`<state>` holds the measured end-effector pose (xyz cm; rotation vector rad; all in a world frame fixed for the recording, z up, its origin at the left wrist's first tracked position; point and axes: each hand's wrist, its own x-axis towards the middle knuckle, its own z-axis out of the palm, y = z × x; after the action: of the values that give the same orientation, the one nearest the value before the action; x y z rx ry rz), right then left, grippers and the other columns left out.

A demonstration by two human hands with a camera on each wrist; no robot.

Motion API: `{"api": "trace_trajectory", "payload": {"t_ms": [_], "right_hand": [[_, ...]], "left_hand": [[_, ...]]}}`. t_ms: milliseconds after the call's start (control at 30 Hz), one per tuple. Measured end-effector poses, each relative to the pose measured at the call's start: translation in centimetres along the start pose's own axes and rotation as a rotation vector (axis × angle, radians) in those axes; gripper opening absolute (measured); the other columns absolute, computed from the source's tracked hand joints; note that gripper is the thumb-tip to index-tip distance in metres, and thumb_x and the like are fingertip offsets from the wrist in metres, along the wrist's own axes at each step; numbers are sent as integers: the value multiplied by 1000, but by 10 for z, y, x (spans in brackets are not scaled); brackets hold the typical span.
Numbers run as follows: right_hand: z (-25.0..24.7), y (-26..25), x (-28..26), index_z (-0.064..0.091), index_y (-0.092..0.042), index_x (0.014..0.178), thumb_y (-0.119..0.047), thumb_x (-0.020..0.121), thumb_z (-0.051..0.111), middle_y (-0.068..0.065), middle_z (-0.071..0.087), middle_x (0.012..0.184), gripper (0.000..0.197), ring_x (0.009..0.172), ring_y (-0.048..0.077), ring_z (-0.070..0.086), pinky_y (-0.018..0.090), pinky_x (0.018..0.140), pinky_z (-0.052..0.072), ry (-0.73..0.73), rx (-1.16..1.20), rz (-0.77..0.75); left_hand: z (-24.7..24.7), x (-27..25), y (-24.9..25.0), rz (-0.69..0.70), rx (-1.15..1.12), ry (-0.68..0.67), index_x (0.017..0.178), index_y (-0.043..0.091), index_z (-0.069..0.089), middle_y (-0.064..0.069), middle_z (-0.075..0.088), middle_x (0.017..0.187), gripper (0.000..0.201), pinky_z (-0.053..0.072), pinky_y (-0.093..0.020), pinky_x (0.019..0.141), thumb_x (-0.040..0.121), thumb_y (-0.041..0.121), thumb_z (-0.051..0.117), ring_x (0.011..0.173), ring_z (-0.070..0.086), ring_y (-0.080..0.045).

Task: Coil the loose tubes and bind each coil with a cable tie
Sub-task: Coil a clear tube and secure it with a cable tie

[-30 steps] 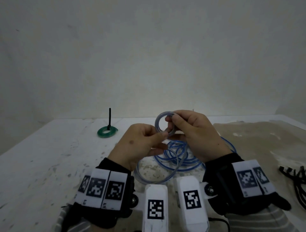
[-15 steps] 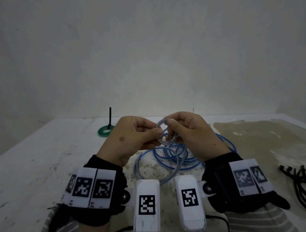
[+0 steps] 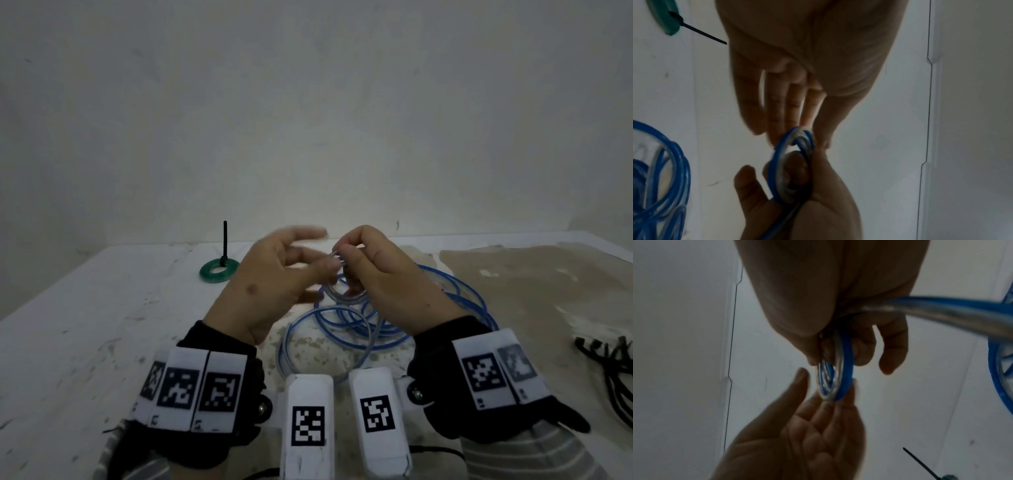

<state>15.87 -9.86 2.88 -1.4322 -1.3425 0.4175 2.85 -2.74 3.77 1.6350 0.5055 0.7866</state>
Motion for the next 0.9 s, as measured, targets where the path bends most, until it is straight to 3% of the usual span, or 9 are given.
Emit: {"api": "trace_trajectory", "payload": {"t_ms": [67,200,333,467,667,800,900], "right_hand": [[0,-3,-2,48,-22,84,-23,96,40,-3,49,66,14,62,11,44,44,72,47,-29,-5,4],[0,-6,-4,46,-22,86,-21,95,41,0,52,70,10,65,14,48,44,72,48,-57,-5,7],[1,-7,-5,46,-20,85,-21,95,42,-2,50,67,11,63,12,47,33,66,42,-85,-7,-4],[-1,-5,-5,49,-16,87,-18,95,41,-5,54,65,12,56,1,49,16,57,41,-83,38,-3],[-8,1,0,59,-17,85,-15,96,41,7,56,70,21,63,12,48,31,63,42,-59,50,-40],[-9,1,1,59,-11,82,-20,97,42,-7,57,58,25,59,10,49,32,63,43,-56,16,-27],[-6,0,2,60,-17,84,-19,98,38,-11,57,62,26,58,6,52,32,63,49,-40,96,29]], "left_hand": [[-3,1,2,42,-23,49,114,21,56,-7,71,72,47,54,-25,57,70,10,71,69,68,-20],[-6,-1,2,-12,55,-80,116,13,59,-6,69,65,46,51,-22,54,73,3,70,63,67,-17],[-7,-4,6,-25,93,-141,123,14,55,-3,67,60,58,53,-23,55,69,2,73,60,66,-15],[-2,-6,6,9,61,-102,135,27,41,-11,70,68,81,56,-27,58,68,-2,74,63,67,-18],[-1,-4,6,41,-3,-4,127,34,40,-14,72,75,75,54,-27,56,70,-1,73,65,68,-24],[2,-3,5,69,-79,88,120,28,42,-13,71,70,63,54,-26,54,74,-5,69,60,67,-19],[0,0,2,88,-200,196,111,24,43,-11,71,67,52,53,-24,52,76,-6,66,60,68,-18]]}}
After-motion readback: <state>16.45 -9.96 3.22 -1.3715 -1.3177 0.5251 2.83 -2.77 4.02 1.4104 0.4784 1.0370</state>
